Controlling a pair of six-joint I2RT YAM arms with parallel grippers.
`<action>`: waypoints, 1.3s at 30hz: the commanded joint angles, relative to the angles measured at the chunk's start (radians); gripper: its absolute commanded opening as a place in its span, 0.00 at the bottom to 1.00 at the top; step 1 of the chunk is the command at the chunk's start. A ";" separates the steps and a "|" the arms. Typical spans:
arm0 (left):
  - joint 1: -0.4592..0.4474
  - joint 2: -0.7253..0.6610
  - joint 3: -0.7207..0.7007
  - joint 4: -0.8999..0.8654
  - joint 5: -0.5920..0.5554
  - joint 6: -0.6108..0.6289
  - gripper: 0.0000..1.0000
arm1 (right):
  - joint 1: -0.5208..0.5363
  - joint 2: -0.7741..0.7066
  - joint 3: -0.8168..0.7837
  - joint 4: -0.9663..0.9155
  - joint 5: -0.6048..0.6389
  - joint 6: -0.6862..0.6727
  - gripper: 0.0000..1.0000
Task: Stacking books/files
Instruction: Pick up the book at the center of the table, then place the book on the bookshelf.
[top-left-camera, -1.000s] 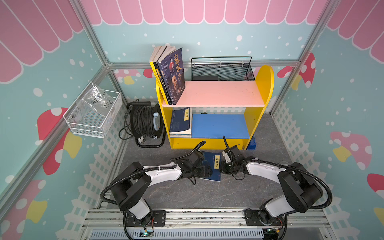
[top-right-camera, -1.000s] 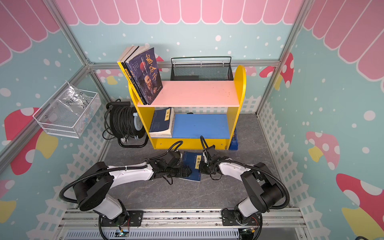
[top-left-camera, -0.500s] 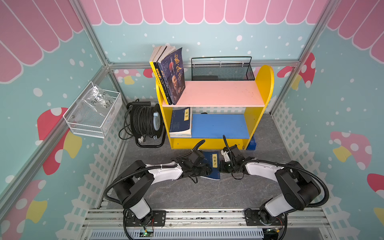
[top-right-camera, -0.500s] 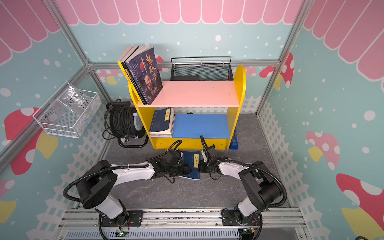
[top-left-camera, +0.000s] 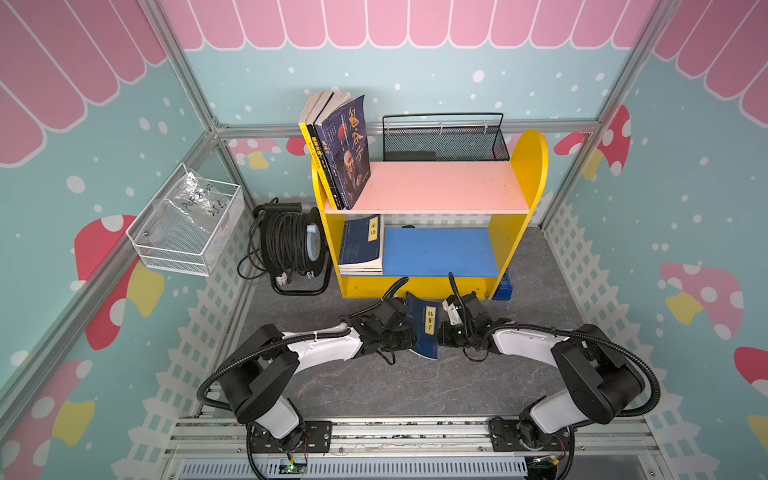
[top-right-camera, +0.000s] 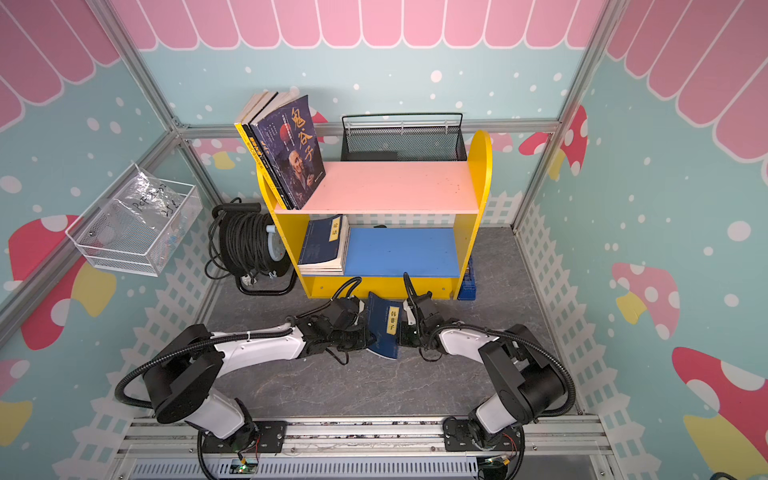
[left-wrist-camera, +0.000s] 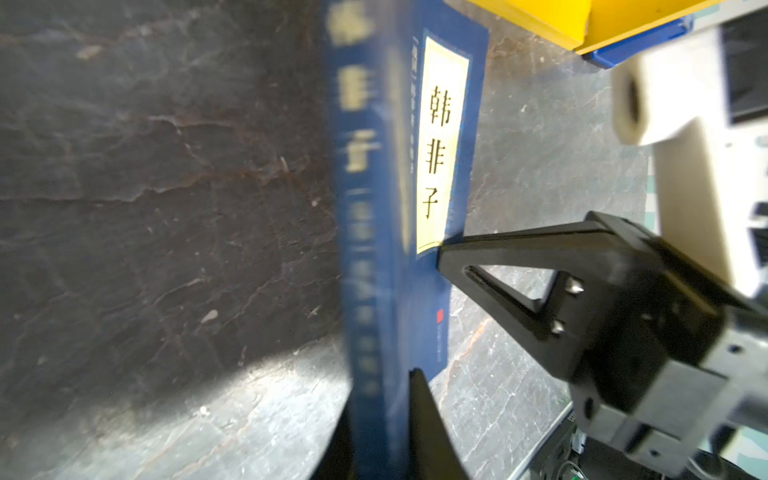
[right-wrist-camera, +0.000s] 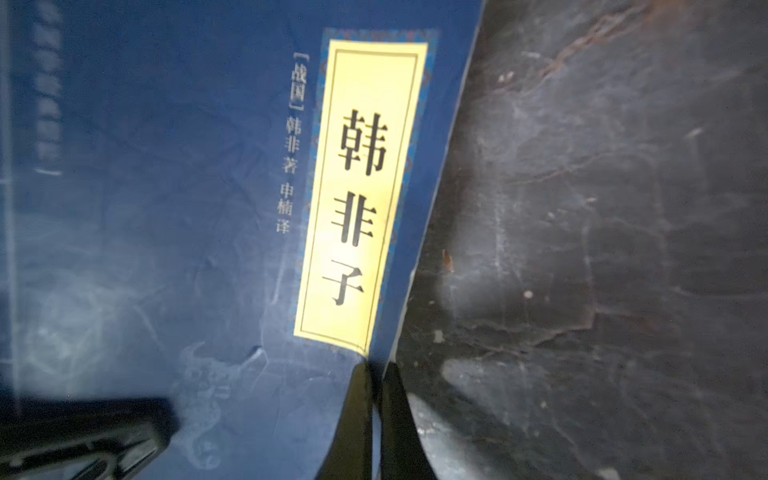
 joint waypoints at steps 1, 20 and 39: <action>-0.008 -0.051 0.043 -0.011 0.028 0.005 0.07 | 0.008 -0.027 -0.033 -0.025 -0.001 0.055 0.08; 0.052 -0.505 0.273 -0.401 -0.021 0.040 0.00 | 0.006 -0.591 -0.005 0.137 -0.008 0.285 0.91; 0.173 -0.533 0.335 -0.349 0.030 0.030 0.00 | 0.020 -0.694 -0.008 0.393 -0.036 0.379 0.95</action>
